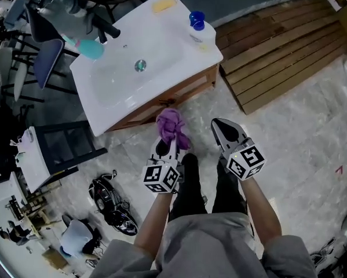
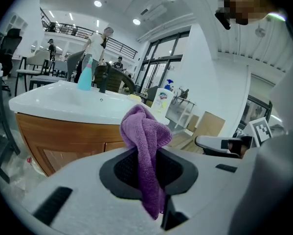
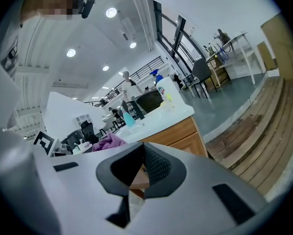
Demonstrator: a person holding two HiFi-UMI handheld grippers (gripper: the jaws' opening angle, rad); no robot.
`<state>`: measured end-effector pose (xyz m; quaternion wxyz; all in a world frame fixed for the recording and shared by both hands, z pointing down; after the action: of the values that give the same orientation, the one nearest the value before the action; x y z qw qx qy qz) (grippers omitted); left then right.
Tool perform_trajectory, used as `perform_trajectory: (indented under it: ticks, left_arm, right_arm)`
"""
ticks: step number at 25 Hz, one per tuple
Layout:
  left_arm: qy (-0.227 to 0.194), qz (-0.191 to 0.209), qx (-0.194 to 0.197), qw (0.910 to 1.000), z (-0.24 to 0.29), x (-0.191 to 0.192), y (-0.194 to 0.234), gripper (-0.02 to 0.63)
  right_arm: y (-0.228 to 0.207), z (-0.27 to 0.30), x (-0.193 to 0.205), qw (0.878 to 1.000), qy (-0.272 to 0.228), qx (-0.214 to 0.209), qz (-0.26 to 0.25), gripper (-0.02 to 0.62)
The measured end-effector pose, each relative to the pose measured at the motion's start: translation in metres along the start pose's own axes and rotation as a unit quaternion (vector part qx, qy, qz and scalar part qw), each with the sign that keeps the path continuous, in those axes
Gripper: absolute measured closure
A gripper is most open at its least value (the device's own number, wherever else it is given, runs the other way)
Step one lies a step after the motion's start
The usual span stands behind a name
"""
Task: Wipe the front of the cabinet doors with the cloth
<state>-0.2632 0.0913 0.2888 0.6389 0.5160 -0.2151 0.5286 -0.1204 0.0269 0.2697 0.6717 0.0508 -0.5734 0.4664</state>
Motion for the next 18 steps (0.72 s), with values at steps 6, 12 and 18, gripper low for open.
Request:
perform_trajectory:
  ticks: [6,12,18]
  left_arm:
    - [0.008,0.001,0.008,0.9999,0.017,0.019,0.027,0.54]
    - [0.014,0.007,0.006,0.9999,0.026,0.034,0.042,0.54]
    - [0.019,0.004,-0.009,0.9998,0.04,0.048,0.064,0.54]
  right_arm:
    - [-0.001,0.025,0.025,1.0,-0.008,0.012,0.004,0.584]
    - [-0.001,0.037,0.05,1.0,-0.007,0.014,0.013,0.584]
    - [-0.008,0.051,0.062,0.999,-0.016,0.016,0.023,0.584]
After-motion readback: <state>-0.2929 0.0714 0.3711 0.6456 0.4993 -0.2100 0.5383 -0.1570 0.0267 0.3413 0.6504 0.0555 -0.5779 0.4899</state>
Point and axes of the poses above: the fingertips, and each gripper's own axes: z forward along the fingers, y to its left, x out of its underside, the point moved 1 cm from there along -z, backward along the fingers, and after that the axes turned 10 degrees about x, right-handed, at the moved point
